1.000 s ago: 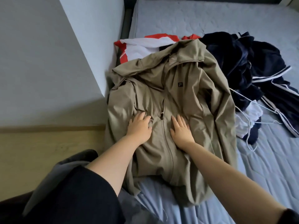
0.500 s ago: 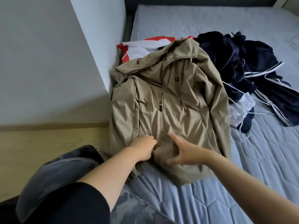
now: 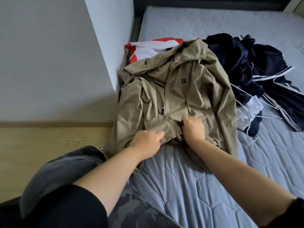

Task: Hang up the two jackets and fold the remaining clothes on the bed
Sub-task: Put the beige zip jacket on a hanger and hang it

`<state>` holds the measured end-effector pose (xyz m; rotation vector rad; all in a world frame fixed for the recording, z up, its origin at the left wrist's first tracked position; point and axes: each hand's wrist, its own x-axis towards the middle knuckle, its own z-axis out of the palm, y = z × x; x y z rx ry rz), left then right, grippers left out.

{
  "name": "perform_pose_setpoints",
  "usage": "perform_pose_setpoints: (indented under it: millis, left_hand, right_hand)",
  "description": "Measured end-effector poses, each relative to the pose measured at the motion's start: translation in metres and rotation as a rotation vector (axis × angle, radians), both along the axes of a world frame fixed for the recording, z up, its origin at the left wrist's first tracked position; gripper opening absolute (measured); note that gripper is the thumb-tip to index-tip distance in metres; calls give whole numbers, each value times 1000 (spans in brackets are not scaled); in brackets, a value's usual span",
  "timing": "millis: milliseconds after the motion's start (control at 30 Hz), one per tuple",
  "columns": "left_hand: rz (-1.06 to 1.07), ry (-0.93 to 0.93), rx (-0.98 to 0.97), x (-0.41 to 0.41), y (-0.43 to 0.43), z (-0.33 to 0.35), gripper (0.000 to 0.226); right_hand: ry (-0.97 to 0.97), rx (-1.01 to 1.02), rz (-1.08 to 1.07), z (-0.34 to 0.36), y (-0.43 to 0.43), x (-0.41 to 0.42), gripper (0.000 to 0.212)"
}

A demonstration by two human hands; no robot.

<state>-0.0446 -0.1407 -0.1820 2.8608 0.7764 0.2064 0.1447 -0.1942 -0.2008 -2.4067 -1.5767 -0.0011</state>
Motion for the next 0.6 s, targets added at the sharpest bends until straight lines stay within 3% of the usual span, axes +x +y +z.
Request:
perform_pose_setpoints:
  millis: [67, 167, 300, 400, 467, 600]
  left_hand:
    - [95, 258, -81, 6, -3, -12, 31]
    - [215, 332, -20, 6, 9, -21, 55]
    - [377, 351, 76, 0, 24, -25, 53]
    - [428, 316, -49, 1, 32, -22, 40]
    - [409, 255, -250, -2, 40, -16, 29]
    - [428, -22, -688, -19, 63, 8, 37]
  right_hand:
    - [-21, -6, 41, -6, -2, -8, 8]
    - [92, -8, 129, -14, -13, -17, 21]
    - [76, -258, 274, -22, -22, -14, 77]
    - [105, -315, 257, -24, -18, -12, 93]
    - [158, -327, 215, -22, -9, -13, 79]
    - [225, -292, 151, -7, 4, -9, 26]
